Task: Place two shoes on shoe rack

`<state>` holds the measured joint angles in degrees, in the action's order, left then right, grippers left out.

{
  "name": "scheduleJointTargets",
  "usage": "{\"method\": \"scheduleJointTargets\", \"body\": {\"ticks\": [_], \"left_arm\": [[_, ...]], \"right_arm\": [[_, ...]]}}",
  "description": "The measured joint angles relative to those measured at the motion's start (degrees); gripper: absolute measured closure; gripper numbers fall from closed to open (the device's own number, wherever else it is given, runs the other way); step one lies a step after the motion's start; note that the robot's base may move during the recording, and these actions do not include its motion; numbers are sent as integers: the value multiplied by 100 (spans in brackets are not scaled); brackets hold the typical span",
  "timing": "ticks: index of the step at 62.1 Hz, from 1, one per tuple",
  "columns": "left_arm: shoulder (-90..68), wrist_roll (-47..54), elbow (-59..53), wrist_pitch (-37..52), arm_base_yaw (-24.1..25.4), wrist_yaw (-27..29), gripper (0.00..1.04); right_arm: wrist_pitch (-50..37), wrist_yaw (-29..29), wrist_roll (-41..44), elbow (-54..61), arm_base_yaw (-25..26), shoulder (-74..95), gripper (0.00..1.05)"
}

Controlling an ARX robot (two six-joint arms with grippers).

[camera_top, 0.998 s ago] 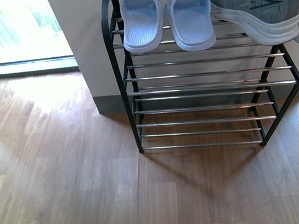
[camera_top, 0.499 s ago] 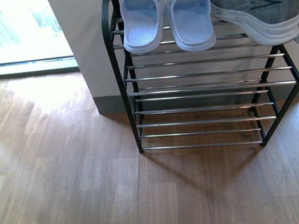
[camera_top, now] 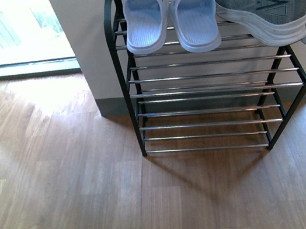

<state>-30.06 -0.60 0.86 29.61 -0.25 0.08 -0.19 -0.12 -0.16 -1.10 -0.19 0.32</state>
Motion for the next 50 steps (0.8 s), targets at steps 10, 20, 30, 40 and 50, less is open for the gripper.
{"method": "scheduleJointTargets", "body": {"ticks": [10,20,30,40,50], "left_arm": [[518,0,-2,-490,0,-2,103],[949,0,-2,-901,0,-2,103],[1309,0,-2,-1259,0,-2,103],[1637,0,-2,-1591,0,-2,103],[1897,0,-2,-1843,0,-2,103]], "right_arm": [[0,0,0,0,0,0,9],[0,0,0,0,0,0,9],[0,0,0,0,0,0,9],[0,0,0,0,0,0,9],[0,0,0,0,0,0,9]]}}
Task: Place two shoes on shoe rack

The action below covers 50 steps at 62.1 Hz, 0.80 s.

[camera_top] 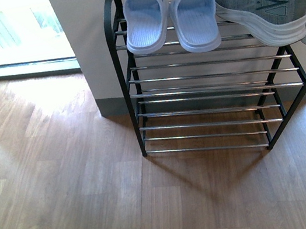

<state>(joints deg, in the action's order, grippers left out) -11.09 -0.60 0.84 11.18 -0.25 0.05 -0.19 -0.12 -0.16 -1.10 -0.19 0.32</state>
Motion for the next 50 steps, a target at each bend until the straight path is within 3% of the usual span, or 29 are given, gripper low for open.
{"method": "scheduleJointTargets", "body": {"ticks": [5,11,31,50], "left_arm": [[157,0,0,-160,0,2,103],[872,0,0,-1047,0,-2,103],[1016,-2,0,-1119,7,-2,102],[1019,0,0,-1119,7,-2,47]], "right_arm": [[0,0,0,0,0,0,9],[2,-2,0,0,0,0,9],[4,4,0,0,0,-4,9],[4,4,0,0,0,-4,9]]}}
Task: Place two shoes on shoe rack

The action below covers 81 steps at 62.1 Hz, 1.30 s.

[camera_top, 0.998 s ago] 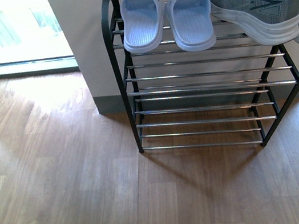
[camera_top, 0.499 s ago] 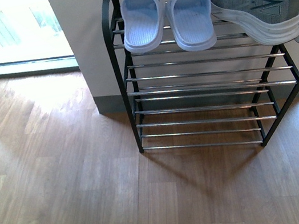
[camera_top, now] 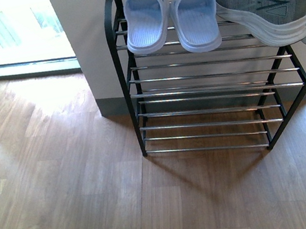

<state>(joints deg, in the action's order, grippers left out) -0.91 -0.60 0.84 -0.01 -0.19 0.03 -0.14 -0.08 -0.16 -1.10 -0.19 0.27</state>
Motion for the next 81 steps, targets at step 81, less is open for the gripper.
{"method": "scheduleJointTargets", "body": {"ticks": [81], "left_arm": [[0,13,0,0,0,0,9]], "right_arm": [[2,-2,0,0,0,-2,9]]}}
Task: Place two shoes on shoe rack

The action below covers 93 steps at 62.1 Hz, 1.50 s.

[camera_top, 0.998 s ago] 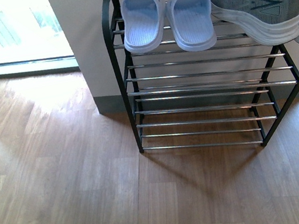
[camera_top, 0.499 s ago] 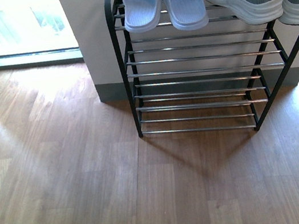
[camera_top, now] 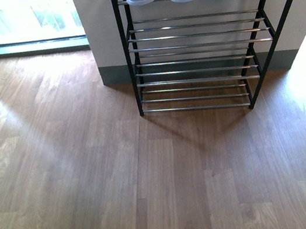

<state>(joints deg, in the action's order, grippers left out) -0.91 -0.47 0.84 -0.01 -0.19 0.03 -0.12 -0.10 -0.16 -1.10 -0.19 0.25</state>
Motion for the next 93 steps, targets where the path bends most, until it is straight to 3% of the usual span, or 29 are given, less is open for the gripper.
{"method": "scheduleJointTargets", "body": {"ticks": [93], "left_arm": [[2,0,0,0,0,7,9]], "right_arm": [[9,20,0,0,0,-9,9]]}}
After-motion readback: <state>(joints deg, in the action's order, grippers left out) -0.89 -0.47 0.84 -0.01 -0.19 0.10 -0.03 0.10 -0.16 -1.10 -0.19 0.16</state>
